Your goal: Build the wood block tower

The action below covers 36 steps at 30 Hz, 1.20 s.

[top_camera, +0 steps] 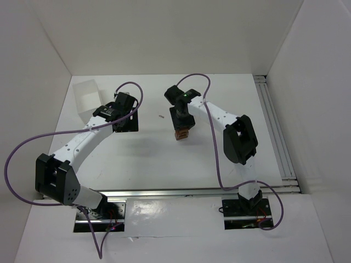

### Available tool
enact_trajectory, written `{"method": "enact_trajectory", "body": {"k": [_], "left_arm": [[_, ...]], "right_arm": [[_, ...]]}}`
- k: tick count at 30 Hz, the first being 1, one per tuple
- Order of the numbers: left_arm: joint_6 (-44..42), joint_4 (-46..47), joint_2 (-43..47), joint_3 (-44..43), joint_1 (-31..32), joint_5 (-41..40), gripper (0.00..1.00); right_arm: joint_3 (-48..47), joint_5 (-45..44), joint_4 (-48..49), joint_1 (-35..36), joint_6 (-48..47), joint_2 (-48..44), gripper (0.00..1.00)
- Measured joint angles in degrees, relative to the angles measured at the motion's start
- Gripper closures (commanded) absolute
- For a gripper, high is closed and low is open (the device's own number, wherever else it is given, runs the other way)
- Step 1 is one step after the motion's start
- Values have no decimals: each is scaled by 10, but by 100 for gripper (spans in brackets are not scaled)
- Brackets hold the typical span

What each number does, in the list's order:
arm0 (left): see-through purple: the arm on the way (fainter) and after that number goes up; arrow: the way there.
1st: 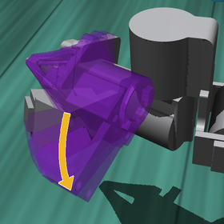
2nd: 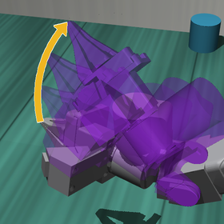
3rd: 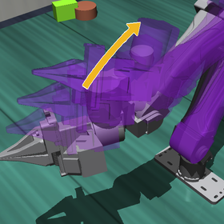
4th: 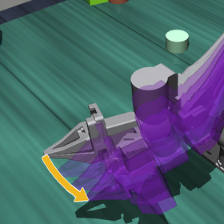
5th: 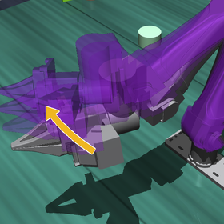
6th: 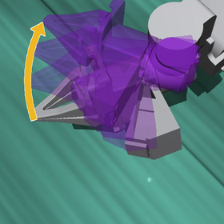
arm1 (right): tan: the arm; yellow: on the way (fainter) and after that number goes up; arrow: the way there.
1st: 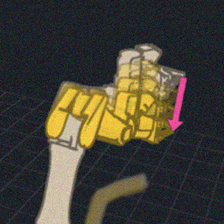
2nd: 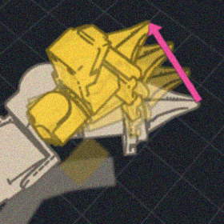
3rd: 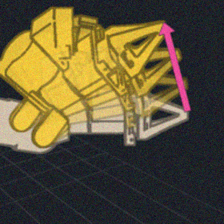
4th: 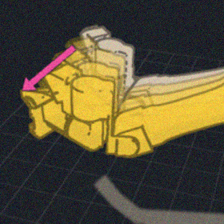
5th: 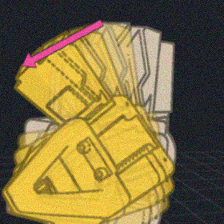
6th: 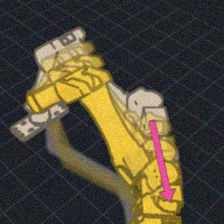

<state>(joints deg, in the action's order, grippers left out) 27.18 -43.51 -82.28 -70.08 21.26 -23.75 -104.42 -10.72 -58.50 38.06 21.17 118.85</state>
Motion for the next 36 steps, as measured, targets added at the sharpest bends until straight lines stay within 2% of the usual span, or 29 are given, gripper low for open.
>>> {"method": "enact_trajectory", "body": {"k": [36], "left_arm": [[0, 0, 0, 0, 0, 0, 6]], "right_arm": [[2, -9, 2, 6, -2, -1, 48]]}}
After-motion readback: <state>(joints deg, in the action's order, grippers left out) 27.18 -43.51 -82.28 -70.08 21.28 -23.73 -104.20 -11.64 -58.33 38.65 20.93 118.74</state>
